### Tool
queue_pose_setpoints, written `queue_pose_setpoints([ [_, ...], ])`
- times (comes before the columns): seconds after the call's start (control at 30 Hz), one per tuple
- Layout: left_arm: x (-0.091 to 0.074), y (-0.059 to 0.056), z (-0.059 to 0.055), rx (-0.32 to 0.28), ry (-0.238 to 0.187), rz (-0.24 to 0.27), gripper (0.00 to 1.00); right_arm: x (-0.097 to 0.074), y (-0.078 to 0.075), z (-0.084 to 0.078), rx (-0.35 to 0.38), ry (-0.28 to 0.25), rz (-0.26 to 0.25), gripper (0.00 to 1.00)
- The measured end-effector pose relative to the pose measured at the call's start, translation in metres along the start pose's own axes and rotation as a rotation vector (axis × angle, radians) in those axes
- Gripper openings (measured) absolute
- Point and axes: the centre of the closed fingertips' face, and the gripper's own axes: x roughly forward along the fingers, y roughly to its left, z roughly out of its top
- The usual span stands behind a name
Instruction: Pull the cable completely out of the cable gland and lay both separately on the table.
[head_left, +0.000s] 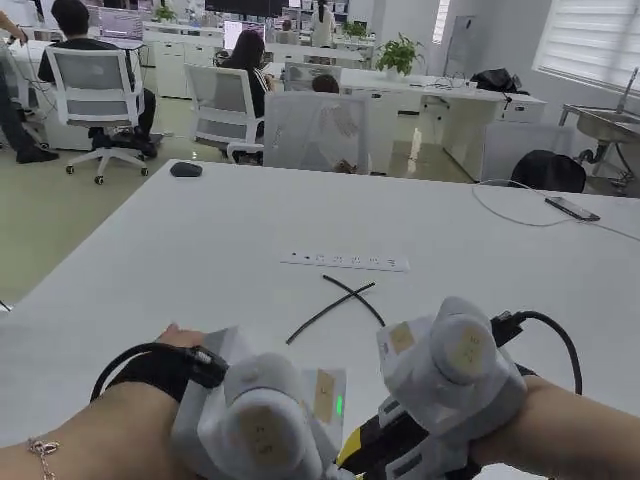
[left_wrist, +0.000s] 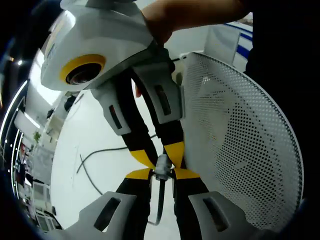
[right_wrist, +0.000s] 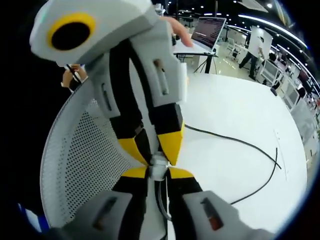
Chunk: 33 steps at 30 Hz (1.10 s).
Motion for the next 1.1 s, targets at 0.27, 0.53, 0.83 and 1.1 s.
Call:
queue_pose_setpoints([
  [0.27, 0.005, 0.004, -0.003, -0.335, -0.079, -0.112, 0.16, 0.001, -0.005, -0.004, -0.195, 0.079, -0.118, 0.12],
  [0.53, 0.004, 0.004, -0.011, -0.874, -0.186, -0.348, 0.16, 0.005, -0.005, -0.002, -0.346, 0.096, -0.234, 0.12],
  [0.83, 0.008, 0.006, -0.021, -0.685, -0.201, -0.105, 0.16, 0.004, -0.014, -0.003, -0.079, -0.074, -0.295, 0.26],
  [1.1, -0.001, 0.009, -0.017, -0.529, -0.22, 0.05, 0.17, 0.006, -0.018, -0.01, -0.083, -0.053, -0.378, 0.17],
])
